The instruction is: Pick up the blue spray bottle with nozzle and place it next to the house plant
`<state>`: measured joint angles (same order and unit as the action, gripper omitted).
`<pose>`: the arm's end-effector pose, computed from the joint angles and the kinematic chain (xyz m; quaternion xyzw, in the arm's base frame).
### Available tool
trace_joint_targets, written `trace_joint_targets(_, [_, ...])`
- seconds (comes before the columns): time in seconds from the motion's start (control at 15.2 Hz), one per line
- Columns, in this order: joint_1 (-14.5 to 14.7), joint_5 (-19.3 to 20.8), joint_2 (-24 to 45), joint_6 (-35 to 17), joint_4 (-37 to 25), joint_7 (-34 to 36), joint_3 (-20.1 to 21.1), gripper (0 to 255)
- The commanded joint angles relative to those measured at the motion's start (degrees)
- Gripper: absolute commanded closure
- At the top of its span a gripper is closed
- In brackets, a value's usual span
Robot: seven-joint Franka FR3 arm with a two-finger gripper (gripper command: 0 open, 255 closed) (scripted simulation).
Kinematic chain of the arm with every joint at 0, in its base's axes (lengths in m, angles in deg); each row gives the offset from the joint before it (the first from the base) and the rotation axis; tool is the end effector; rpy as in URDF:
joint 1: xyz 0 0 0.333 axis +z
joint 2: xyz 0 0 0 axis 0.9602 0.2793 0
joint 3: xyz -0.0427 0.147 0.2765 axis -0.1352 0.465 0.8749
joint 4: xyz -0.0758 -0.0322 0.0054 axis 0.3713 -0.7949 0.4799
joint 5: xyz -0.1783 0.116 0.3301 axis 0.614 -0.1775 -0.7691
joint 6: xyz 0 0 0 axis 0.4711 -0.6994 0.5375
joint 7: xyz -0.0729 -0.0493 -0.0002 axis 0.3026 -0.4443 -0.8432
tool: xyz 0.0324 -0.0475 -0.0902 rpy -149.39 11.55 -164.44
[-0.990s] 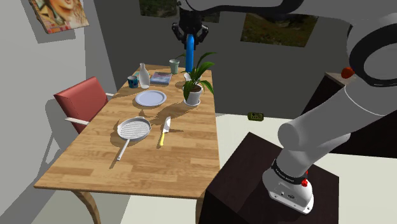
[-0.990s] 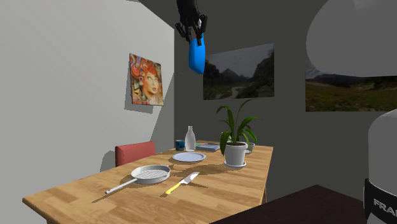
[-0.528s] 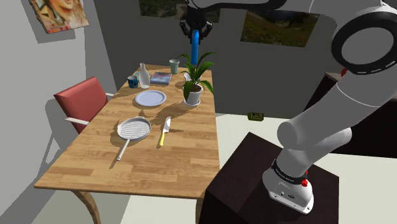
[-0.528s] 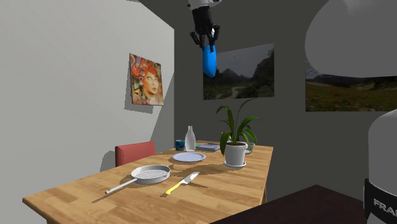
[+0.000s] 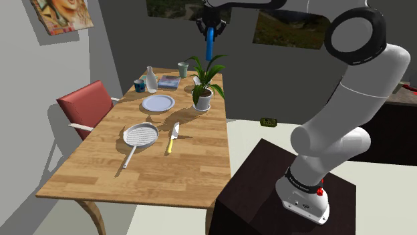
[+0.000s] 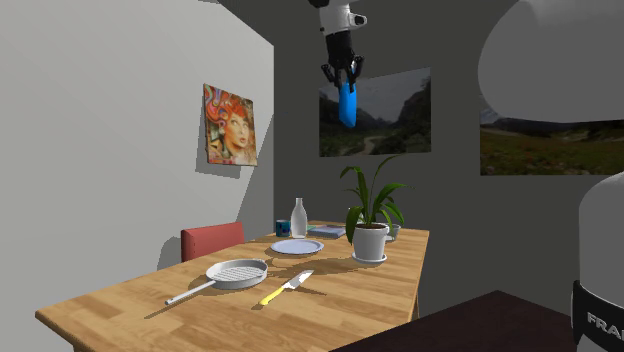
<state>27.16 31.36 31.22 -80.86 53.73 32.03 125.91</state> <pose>0.5847 -0.0709 0.6676 0.8662 -0.4431 0.2058 0.1050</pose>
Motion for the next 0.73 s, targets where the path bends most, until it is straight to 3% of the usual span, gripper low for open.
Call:
trace_joint_targets(0.0, [0.1, 2.4, 3.7, 0.5, -3.4, -0.7, -0.2, 255])
trace_joint_targets(0.26, [1.2, 7.0, 11.5, 2.2, -11.7, -2.8, -1.4, 255])
trace_joint_targets(0.53, [4.1, 11.6, 20.5, 5.2, -23.3, -5.9, -3.2, 255])
trace_joint_targets(0.66, [3.1, 11.0, 19.5, 3.2, -20.3, -5.4, -3.2, 255])
